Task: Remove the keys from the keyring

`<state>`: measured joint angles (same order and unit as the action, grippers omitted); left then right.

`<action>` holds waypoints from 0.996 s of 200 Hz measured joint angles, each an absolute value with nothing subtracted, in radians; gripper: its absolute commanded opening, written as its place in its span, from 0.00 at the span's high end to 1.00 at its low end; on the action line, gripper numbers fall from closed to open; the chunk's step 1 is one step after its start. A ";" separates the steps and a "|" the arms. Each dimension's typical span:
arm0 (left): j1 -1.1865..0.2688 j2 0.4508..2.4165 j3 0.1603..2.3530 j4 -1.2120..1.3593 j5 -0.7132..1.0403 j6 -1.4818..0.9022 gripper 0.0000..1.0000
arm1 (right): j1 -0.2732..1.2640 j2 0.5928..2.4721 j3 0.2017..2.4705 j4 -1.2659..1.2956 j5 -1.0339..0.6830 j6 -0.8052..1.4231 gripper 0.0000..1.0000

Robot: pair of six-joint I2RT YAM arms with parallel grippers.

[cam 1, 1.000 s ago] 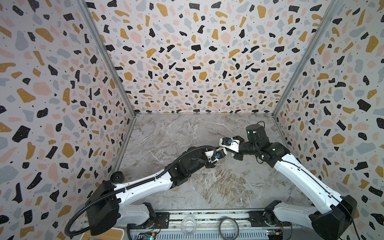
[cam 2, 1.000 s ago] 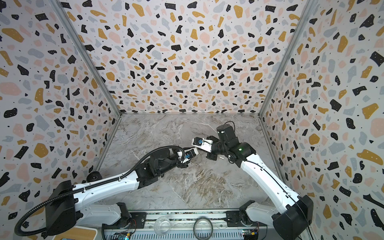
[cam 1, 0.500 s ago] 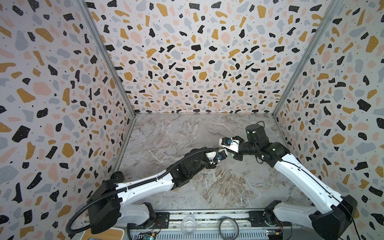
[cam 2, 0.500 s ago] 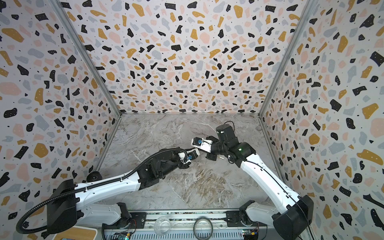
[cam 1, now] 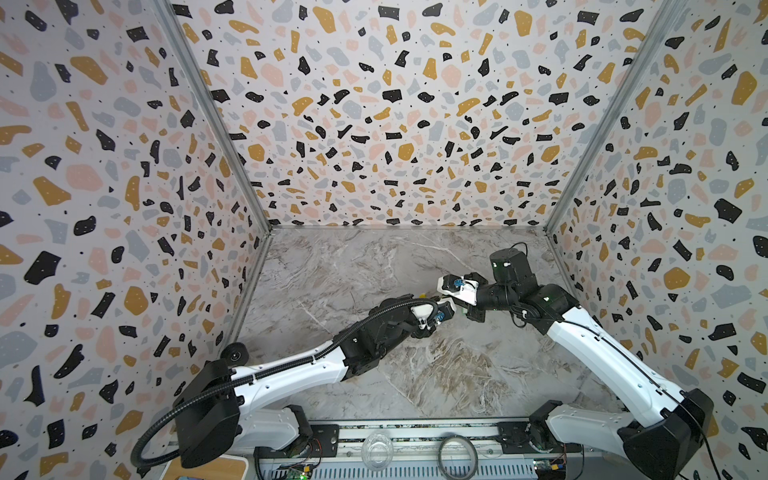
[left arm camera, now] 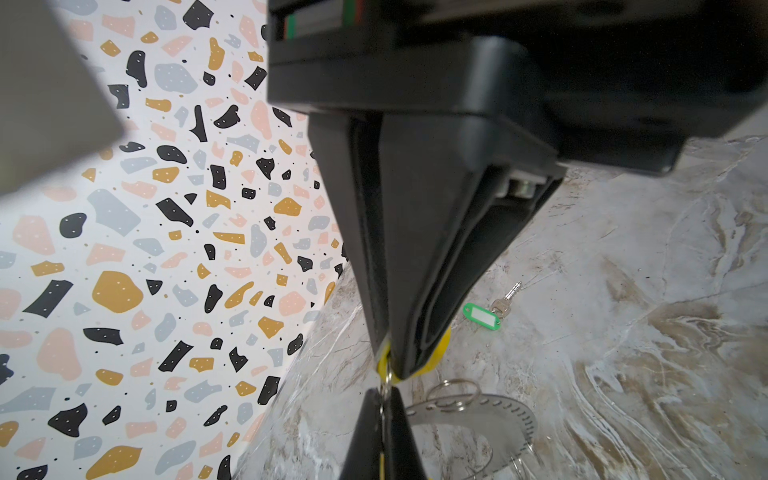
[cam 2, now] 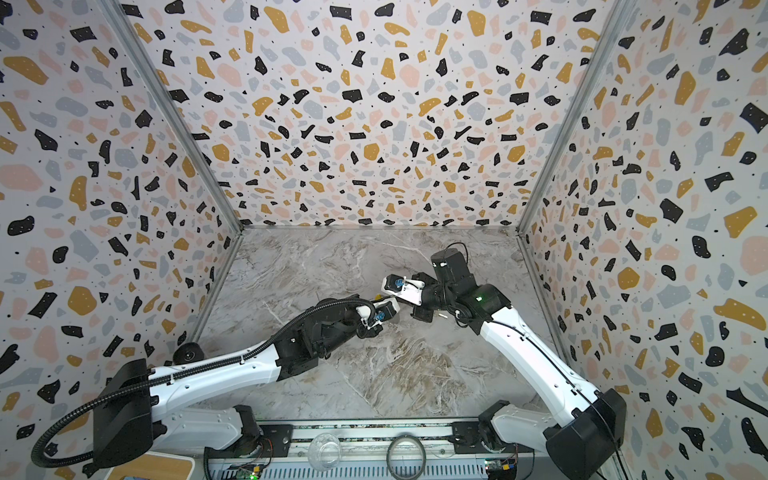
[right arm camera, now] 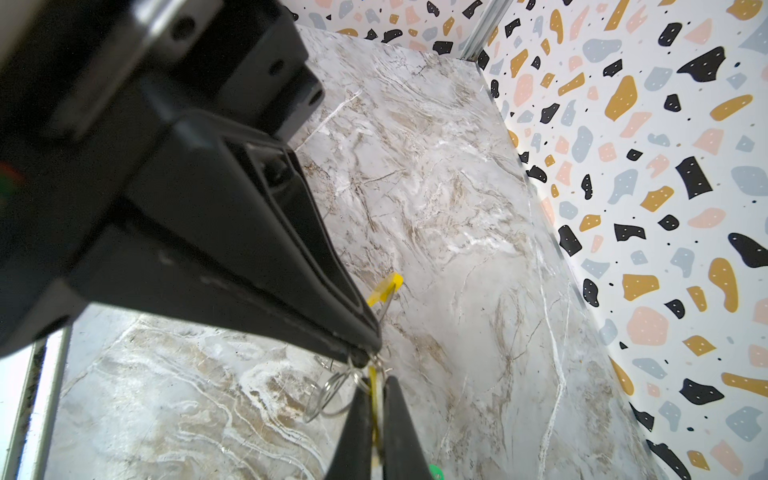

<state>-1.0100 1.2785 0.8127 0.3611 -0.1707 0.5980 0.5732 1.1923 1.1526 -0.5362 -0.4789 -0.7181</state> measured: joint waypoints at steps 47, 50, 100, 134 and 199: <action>-1.010 1.274 0.810 0.360 -0.155 0.594 1.00 | 0.575 1.190 1.153 -0.533 -0.476 -0.720 0.72; -1.010 1.274 0.810 0.361 -0.154 0.592 1.00 | 0.575 1.189 1.152 -0.531 -0.475 -0.722 0.71; -1.010 1.264 0.810 0.366 -0.131 0.579 1.00 | 0.557 1.134 1.069 -0.482 -0.489 -0.714 0.66; -1.010 1.257 0.810 0.367 -0.118 0.575 1.00 | 0.506 1.094 1.010 -0.450 -0.552 -0.683 0.67; -1.010 1.253 0.810 0.366 -0.113 0.573 1.00 | 0.459 1.080 0.986 -0.406 -0.711 -0.623 0.69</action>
<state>-1.0100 1.2533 0.8097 0.3664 -0.1131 0.5732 0.4595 1.0798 0.9859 -0.4061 -0.7113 -0.6228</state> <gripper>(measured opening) 0.047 0.308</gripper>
